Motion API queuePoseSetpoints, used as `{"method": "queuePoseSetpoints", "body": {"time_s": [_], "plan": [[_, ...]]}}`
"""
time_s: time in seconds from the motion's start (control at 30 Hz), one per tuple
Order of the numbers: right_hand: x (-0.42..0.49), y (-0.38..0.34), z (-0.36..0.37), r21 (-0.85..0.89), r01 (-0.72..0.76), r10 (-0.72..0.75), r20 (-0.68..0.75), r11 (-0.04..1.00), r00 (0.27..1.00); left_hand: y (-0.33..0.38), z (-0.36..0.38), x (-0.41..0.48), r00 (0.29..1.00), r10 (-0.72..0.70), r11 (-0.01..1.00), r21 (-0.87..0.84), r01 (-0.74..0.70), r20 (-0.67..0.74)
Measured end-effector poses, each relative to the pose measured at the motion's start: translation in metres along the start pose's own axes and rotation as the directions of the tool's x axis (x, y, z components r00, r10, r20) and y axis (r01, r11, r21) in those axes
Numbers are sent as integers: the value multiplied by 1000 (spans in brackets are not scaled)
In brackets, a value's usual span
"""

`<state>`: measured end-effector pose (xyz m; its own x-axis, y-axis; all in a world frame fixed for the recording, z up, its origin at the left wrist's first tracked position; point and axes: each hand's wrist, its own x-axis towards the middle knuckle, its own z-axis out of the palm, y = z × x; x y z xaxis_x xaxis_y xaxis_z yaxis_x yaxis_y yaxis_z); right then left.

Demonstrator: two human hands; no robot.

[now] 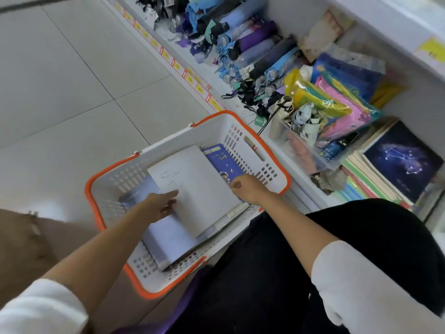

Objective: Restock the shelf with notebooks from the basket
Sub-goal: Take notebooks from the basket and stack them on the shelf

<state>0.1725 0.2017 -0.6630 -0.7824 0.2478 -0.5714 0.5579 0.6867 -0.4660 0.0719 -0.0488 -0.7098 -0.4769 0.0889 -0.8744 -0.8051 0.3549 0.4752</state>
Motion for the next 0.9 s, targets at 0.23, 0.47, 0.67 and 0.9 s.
{"method": "queuePoseSetpoints", "body": {"time_s": [0.23, 0.47, 0.67, 0.9], "plan": [[17, 4, 7, 165, -63, 76, -68, 984, 995, -3, 2, 8, 998, 27, 996, -86, -22, 56], [24, 9, 18, 55, -154, 150, 74, 987, 986, -15, -19, 8, 996, 77, 997, 6, -77, 52], [21, 9, 45, -39, -146, 151, 215, 988, 965, -34, -53, 4, 998, 66, 995, -75, -64, 15], [24, 22, 65, -285, -53, 107, 178, 957, 978, -35, -51, -4, 995, 84, 979, -193, -72, 59]]}}
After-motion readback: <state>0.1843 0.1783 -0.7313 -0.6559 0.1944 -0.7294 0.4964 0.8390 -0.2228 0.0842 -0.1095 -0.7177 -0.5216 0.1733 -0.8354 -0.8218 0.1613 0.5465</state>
